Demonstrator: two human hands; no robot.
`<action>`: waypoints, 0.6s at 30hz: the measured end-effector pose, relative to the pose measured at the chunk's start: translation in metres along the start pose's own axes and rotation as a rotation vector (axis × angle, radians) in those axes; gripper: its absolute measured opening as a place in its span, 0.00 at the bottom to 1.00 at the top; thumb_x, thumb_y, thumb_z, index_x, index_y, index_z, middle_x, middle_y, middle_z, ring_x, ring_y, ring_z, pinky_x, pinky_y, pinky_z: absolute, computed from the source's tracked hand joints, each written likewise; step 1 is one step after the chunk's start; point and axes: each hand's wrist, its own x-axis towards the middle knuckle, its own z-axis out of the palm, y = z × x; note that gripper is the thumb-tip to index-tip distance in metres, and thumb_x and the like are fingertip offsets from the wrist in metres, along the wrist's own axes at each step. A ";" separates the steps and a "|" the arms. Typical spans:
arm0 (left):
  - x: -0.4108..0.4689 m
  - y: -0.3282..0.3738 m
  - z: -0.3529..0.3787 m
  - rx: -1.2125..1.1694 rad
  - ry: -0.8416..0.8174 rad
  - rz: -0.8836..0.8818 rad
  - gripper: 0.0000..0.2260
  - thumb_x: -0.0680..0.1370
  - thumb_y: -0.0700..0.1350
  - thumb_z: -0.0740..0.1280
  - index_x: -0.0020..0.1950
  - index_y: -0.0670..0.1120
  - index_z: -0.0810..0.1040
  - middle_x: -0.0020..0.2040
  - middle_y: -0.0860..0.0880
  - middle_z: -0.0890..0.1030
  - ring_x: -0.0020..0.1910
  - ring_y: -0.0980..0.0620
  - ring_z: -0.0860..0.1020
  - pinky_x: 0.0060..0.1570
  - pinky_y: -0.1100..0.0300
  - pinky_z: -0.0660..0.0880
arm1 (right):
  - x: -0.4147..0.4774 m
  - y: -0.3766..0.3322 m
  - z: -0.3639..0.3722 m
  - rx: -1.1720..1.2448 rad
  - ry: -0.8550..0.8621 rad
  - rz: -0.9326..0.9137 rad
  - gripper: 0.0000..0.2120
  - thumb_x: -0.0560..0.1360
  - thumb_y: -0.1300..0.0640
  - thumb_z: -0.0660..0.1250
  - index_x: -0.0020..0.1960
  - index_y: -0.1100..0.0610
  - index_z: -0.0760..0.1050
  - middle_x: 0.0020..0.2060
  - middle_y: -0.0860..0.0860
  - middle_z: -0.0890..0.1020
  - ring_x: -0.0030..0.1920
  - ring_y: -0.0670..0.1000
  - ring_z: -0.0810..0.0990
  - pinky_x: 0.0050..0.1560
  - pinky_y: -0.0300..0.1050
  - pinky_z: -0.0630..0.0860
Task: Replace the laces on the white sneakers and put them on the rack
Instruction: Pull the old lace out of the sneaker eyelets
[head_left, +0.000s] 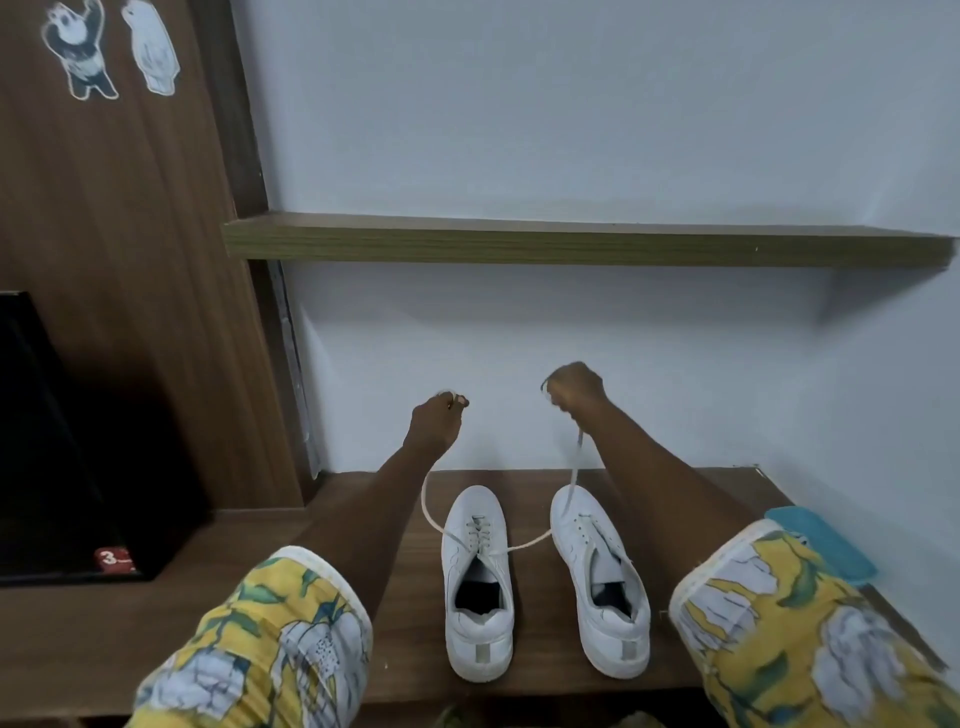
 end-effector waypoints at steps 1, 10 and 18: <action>-0.001 -0.010 0.004 0.071 -0.041 0.004 0.16 0.83 0.44 0.53 0.59 0.38 0.77 0.58 0.44 0.79 0.59 0.45 0.75 0.52 0.61 0.67 | -0.002 0.008 0.007 -0.087 -0.065 -0.011 0.06 0.73 0.65 0.61 0.44 0.62 0.77 0.33 0.55 0.76 0.34 0.54 0.75 0.26 0.38 0.66; -0.030 -0.078 0.044 0.406 -0.265 -0.051 0.15 0.82 0.47 0.54 0.62 0.42 0.74 0.62 0.43 0.76 0.63 0.44 0.70 0.59 0.56 0.66 | -0.044 0.065 0.065 -0.308 -0.196 -0.127 0.19 0.77 0.66 0.56 0.67 0.62 0.71 0.65 0.58 0.75 0.65 0.57 0.73 0.63 0.45 0.68; -0.069 -0.104 0.070 0.449 -0.357 -0.045 0.18 0.75 0.48 0.67 0.63 0.44 0.77 0.63 0.44 0.76 0.64 0.47 0.73 0.62 0.58 0.69 | -0.075 0.109 0.119 -0.347 -0.329 -0.213 0.15 0.75 0.63 0.62 0.59 0.59 0.79 0.59 0.57 0.79 0.60 0.56 0.77 0.57 0.42 0.71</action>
